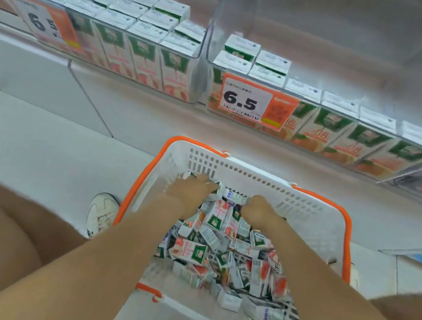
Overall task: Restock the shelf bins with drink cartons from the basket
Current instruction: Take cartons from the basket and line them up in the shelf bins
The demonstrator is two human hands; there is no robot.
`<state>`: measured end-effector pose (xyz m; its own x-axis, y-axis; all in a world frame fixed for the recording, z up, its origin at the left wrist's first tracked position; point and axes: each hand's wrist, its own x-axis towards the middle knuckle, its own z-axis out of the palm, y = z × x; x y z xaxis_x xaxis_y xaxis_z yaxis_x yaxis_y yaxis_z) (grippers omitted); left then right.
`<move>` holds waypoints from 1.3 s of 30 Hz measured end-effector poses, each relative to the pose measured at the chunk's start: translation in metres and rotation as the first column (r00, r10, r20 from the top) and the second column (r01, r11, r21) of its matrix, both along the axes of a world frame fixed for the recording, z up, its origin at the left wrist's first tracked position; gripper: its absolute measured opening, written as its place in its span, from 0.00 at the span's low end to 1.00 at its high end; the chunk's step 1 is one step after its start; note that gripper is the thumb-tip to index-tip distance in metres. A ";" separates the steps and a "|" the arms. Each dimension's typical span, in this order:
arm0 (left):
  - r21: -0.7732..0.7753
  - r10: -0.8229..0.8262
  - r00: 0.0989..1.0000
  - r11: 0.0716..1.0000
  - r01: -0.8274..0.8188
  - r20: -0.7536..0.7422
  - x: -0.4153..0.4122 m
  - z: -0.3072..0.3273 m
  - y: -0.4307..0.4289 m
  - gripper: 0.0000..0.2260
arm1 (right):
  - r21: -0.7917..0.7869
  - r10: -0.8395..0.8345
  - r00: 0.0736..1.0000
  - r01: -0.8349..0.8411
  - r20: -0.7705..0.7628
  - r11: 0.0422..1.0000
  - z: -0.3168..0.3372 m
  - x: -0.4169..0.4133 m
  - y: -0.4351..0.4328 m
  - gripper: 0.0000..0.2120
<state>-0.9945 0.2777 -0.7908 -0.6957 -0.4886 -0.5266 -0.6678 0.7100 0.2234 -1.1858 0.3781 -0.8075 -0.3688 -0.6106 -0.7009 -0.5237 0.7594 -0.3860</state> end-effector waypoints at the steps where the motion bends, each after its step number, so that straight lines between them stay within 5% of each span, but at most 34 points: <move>1: -0.023 -0.032 0.999 0.999 0.032 -0.013 -0.007 -0.002 0.000 0.44 | -0.015 -0.120 0.991 0.121 0.051 0.993 -0.004 0.000 -0.001 0.14; 6: -0.131 -0.105 0.984 0.984 0.124 0.141 -0.022 -0.016 0.005 0.41 | -0.062 -0.530 0.801 0.566 0.279 0.822 -0.019 0.012 -0.014 0.03; 8: -0.151 -0.063 0.988 0.985 0.085 0.141 -0.020 -0.020 0.006 0.37 | -0.068 -0.592 0.733 0.646 0.334 0.761 -0.022 0.018 -0.018 0.07; 15: -0.264 -0.002 0.996 0.964 -0.021 -0.084 -0.017 -0.034 0.001 0.21 | -0.194 -0.602 0.749 0.657 0.277 0.728 -0.033 0.033 -0.018 0.05; 20: -0.259 -0.068 0.988 0.966 0.030 -0.139 -0.013 -0.033 0.001 0.20 | -0.176 -0.659 0.730 0.683 0.182 0.709 -0.040 0.042 -0.019 0.14; 24: -0.179 -0.066 0.976 0.983 0.028 -0.206 -0.009 -0.039 0.007 0.28 | -0.117 -0.721 0.645 0.760 0.254 0.639 -0.028 0.035 -0.016 0.23; 31: 0.031 0.254 0.912 0.966 -0.258 -0.322 0.000 -0.029 0.002 0.29 | 0.162 -0.686 0.509 0.729 0.521 0.664 0.006 0.010 0.000 0.12; 36: 0.246 0.499 0.743 0.867 -0.434 -0.447 0.009 0.004 0.011 0.11 | 0.060 -0.629 0.485 0.761 0.608 0.646 0.028 0.016 0.005 0.12; 39: 0.518 0.698 0.576 0.710 -0.477 -0.426 0.018 0.025 0.016 0.03 | -0.049 -0.543 0.514 0.755 0.664 0.654 0.053 0.015 0.013 0.14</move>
